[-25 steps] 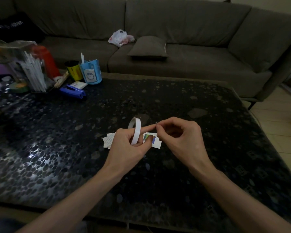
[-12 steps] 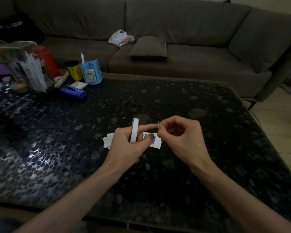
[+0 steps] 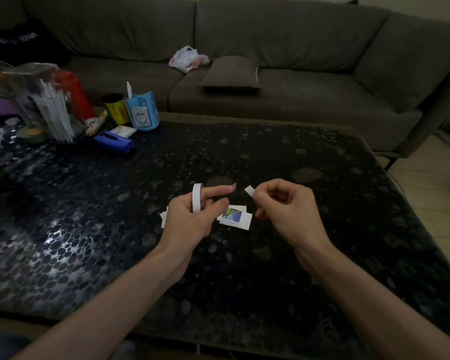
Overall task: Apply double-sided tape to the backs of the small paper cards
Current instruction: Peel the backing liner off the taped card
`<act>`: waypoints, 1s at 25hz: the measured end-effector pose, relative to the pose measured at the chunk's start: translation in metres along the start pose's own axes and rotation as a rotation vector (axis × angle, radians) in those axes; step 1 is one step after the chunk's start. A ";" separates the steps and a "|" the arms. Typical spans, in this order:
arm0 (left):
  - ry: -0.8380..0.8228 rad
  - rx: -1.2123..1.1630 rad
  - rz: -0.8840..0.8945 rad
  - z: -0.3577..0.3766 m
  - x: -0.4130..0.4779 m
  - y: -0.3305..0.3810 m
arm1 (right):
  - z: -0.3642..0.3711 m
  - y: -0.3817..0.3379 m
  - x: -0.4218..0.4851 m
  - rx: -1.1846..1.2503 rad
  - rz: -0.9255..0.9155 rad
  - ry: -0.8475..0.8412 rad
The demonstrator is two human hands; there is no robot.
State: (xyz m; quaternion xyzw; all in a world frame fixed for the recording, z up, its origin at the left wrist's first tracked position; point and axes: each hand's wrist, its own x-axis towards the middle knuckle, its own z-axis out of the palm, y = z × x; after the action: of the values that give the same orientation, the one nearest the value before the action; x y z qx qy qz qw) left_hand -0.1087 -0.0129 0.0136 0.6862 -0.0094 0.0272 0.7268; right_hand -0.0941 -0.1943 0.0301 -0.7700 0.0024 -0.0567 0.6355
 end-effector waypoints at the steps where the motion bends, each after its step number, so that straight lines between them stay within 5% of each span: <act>1: 0.008 0.002 -0.012 0.000 0.001 -0.001 | -0.001 0.002 0.001 -0.006 0.010 0.012; 13: 0.025 -0.002 -0.044 0.014 0.005 -0.004 | -0.061 0.058 0.032 -0.927 0.266 -0.060; 25: 0.036 0.023 -0.066 0.007 0.004 -0.003 | -0.053 0.061 0.030 -1.085 0.077 0.046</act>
State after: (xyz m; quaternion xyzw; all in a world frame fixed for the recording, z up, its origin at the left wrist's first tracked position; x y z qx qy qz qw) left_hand -0.1040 -0.0200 0.0110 0.6938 0.0267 0.0159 0.7195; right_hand -0.0652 -0.2597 -0.0171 -0.9854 0.0734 -0.0409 0.1482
